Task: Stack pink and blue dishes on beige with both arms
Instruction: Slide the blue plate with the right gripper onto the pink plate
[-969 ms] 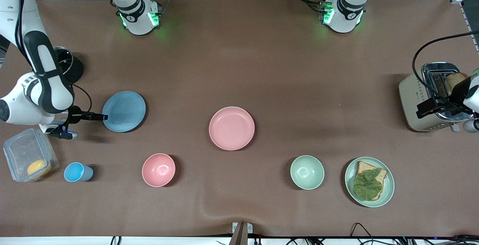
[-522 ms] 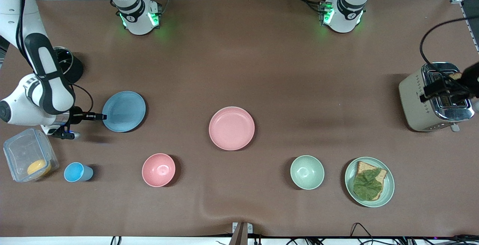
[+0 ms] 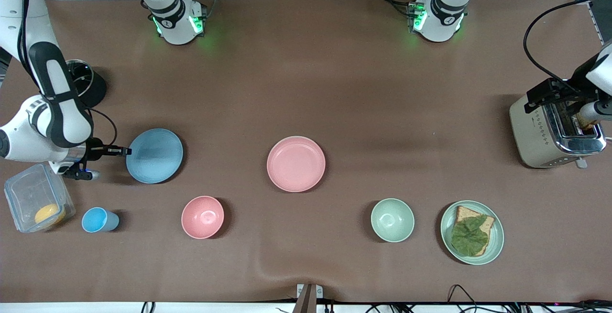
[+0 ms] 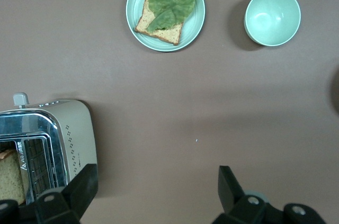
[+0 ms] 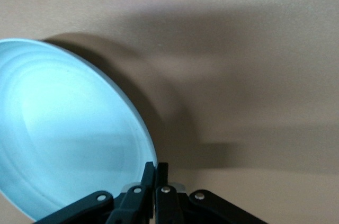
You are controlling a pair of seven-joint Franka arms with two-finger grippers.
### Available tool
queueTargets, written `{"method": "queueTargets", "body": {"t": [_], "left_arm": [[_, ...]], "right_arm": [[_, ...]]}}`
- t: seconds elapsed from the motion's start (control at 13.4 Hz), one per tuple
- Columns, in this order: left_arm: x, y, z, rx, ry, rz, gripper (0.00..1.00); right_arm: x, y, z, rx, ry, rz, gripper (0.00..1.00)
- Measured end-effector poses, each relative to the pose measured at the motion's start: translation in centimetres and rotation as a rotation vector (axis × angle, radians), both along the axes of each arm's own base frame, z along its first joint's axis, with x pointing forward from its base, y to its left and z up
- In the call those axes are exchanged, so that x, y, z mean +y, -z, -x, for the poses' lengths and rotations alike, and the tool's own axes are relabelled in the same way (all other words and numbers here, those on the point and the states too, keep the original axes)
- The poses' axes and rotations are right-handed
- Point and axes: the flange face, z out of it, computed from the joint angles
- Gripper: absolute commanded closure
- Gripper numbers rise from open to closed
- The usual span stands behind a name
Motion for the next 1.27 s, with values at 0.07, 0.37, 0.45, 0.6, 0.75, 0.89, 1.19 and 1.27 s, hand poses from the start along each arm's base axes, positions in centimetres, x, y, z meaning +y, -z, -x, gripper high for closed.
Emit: {"method": "queueTargets", "body": {"t": [0.07, 0.37, 0.45, 0.6, 0.75, 0.89, 1.19, 1.27], "left_arm": [[0.1, 0.1, -0.1, 0.001, 0.000, 0.000, 0.00], [0.0, 0.3, -0.2, 0.002, 0.002, 0.000, 0.00], [0.0, 0.3, -0.2, 0.002, 0.001, 0.000, 0.00], [0.0, 0.4, -0.2, 0.002, 0.001, 0.000, 0.00], [0.0, 0.4, -0.3, 0.000, 0.001, 0.000, 0.00], [0.0, 0.4, -0.3, 0.001, 0.001, -0.001, 0.00], [0.0, 0.4, -0.3, 0.001, 0.001, -0.001, 0.00], [0.0, 0.4, -0.3, 0.001, 0.001, -0.001, 0.00]], "right_arm": [[0.0, -0.5, -0.3, 0.008, -0.005, -0.009, 1.00], [0.1, -2.8, -1.7, 0.025, -0.025, -0.036, 1.00], [0.3, -3.5, -2.0, 0.033, -0.033, -0.046, 1.00], [1.4, -5.3, -3.1, 0.041, -0.062, -0.064, 1.00], [3.9, -7.3, -4.7, 0.041, -0.098, -0.072, 1.00], [7.7, -9.0, -6.1, 0.048, -0.109, -0.057, 1.00], [18.0, -10.4, -7.6, 0.066, -0.113, -0.006, 1.00], [20.8, -10.8, -7.6, 0.072, -0.105, 0.011, 1.00]]}}
